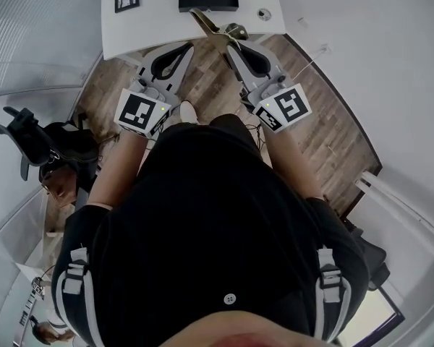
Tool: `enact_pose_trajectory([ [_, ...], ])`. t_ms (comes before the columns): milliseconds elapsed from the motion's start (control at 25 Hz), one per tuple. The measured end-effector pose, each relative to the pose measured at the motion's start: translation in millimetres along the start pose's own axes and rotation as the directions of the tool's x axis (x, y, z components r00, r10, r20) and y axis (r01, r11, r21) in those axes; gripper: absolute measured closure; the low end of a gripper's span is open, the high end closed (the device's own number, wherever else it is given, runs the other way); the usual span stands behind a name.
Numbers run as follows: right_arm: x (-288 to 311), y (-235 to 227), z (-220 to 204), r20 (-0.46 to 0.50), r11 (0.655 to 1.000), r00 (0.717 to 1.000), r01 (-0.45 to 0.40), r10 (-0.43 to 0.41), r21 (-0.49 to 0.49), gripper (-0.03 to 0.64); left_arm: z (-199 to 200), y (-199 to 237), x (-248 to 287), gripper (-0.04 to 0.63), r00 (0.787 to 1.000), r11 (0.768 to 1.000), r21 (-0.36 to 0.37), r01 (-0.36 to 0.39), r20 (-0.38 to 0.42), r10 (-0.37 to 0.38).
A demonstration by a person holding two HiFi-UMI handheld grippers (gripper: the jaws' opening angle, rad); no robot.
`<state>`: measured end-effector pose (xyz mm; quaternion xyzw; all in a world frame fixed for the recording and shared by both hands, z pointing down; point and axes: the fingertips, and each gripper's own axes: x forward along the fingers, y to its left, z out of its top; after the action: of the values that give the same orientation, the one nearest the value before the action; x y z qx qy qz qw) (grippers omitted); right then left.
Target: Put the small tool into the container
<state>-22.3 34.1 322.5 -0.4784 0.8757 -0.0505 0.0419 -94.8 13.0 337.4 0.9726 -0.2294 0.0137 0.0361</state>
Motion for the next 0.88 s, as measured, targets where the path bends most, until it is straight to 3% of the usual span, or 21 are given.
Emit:
enact_pose_trajectory([
  [280, 21, -11, -5, -0.015, 1.0, 1.0, 0.018, -0.018, 0.016, 0.589, -1, 24, 10, 0.589, 1.0, 1.0, -0.01, 0.016, -0.015, -0.017],
  [880, 63, -91, -3, -0.016, 1.0, 1.0, -0.007, 0.007, 0.013, 0.589, -1, 75, 78, 0.589, 1.0, 1.0, -0.002, -0.012, -0.026, 0.012],
])
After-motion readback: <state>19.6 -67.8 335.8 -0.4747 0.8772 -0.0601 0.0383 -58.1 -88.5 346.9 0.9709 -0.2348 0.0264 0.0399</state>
